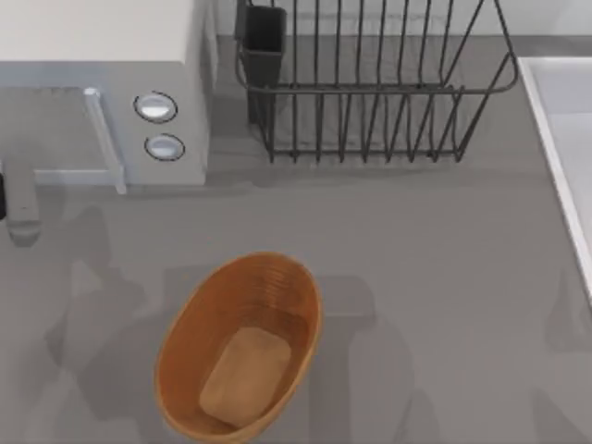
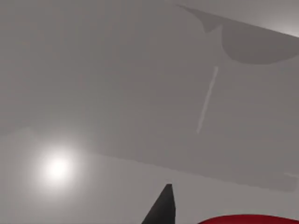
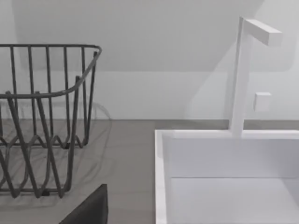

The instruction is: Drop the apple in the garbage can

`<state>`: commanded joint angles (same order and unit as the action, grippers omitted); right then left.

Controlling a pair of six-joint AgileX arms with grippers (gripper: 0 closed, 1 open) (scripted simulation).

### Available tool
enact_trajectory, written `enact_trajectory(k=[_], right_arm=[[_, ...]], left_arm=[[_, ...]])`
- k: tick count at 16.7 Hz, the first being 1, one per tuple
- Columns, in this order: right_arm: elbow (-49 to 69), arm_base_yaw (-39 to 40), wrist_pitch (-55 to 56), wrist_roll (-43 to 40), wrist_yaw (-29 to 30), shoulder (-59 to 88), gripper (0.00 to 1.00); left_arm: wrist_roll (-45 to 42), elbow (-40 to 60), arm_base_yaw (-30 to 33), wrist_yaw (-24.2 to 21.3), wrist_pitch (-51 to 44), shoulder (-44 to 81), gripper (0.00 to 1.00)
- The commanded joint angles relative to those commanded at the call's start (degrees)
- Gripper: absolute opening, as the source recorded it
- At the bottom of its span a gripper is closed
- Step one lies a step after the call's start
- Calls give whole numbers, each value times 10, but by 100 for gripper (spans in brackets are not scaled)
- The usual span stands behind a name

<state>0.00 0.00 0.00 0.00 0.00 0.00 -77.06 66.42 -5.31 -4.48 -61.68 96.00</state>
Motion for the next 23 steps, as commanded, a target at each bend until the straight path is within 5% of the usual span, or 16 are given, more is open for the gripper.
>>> enact_trajectory(k=[5,13,17,23], right_arm=[[0,0,0,0,0,0,100],[0,0,0,0,0,0,100],[0,0,0,0,0,0,100],[0,0,0,0,0,0,100]], left_arm=[[7,94,1,1,-124,-48,0],[19,110,20,9,-136,-41,0],[83,151,130,45,-160,-1,0],[244,223,420,126,-206,79,0]])
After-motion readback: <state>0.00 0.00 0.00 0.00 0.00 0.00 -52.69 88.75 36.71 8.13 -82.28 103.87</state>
